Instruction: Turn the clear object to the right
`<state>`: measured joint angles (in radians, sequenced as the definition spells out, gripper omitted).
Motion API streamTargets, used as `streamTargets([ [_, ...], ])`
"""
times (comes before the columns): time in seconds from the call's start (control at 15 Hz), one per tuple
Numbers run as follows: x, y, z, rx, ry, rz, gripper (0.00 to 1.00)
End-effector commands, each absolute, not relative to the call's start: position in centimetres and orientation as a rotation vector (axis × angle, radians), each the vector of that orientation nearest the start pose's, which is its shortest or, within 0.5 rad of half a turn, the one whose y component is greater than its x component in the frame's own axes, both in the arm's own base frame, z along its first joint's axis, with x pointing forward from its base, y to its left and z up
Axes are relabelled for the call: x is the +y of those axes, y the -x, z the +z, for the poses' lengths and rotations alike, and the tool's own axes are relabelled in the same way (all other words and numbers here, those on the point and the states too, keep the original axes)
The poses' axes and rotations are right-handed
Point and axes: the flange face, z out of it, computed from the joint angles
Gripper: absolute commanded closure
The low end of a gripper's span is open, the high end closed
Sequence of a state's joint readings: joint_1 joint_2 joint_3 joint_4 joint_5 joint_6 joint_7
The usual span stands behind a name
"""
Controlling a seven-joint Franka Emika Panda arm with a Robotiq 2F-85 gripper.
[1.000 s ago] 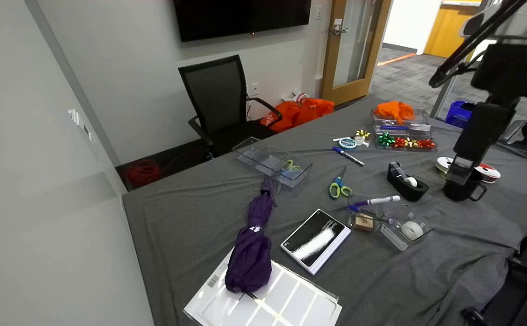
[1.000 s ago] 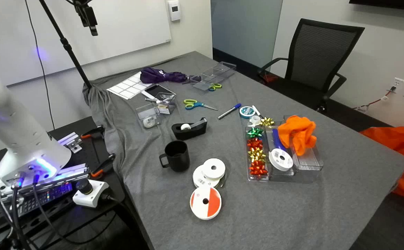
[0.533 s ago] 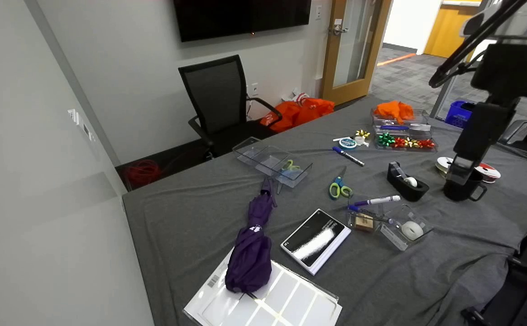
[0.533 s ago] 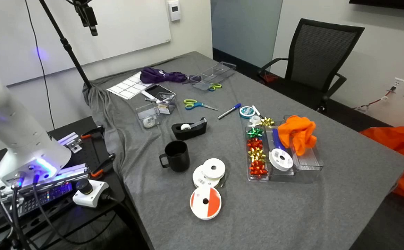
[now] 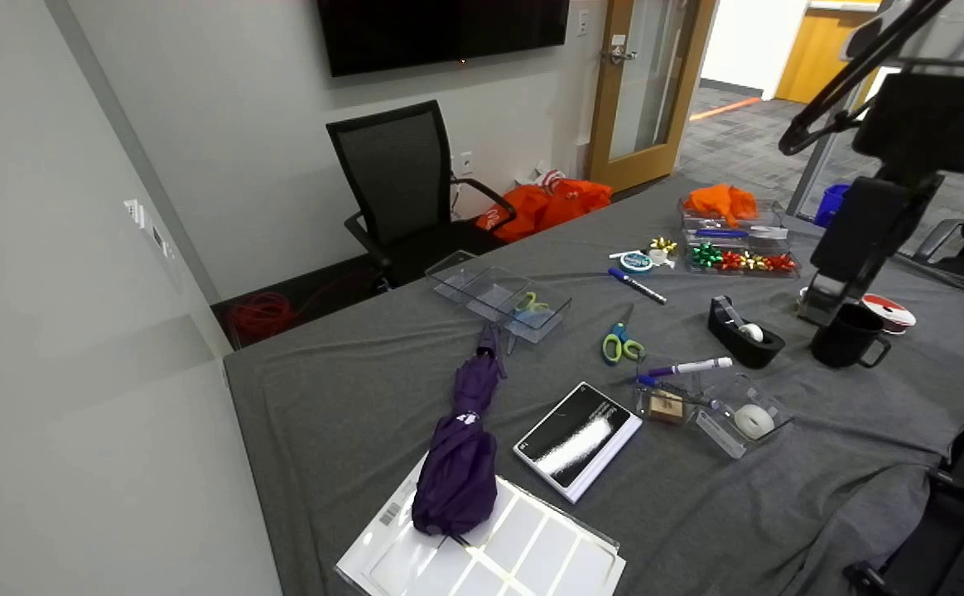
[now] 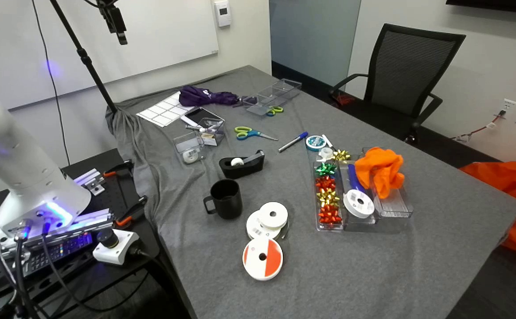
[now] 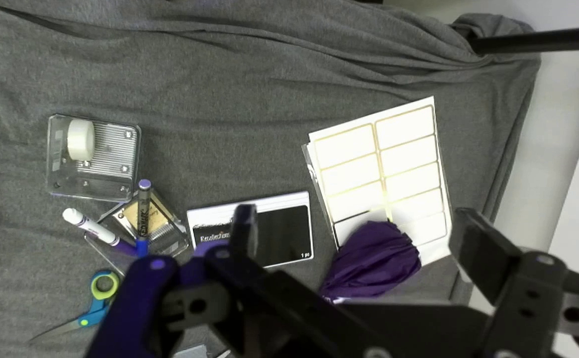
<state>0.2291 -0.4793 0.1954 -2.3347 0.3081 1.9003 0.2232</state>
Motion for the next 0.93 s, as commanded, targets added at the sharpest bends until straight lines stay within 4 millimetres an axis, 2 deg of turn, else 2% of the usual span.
streamTargets([
  [0.0, 18.9, -39.6, 50.8, 0.079, 2.892, -0.024, 0.00],
  [0.2, 17.6, -42.6, 49.3, 0.334, 2.866, -0.086, 0.00],
  [0.47, 16.3, -46.9, 45.7, 0.670, 2.796, -0.140, 0.00],
  [0.67, 16.0, -49.8, 42.9, 0.922, 2.714, -0.174, 0.00],
  [0.87, 16.1, -52.8, 41.2, 1.161, 2.597, -0.213, 0.00],
])
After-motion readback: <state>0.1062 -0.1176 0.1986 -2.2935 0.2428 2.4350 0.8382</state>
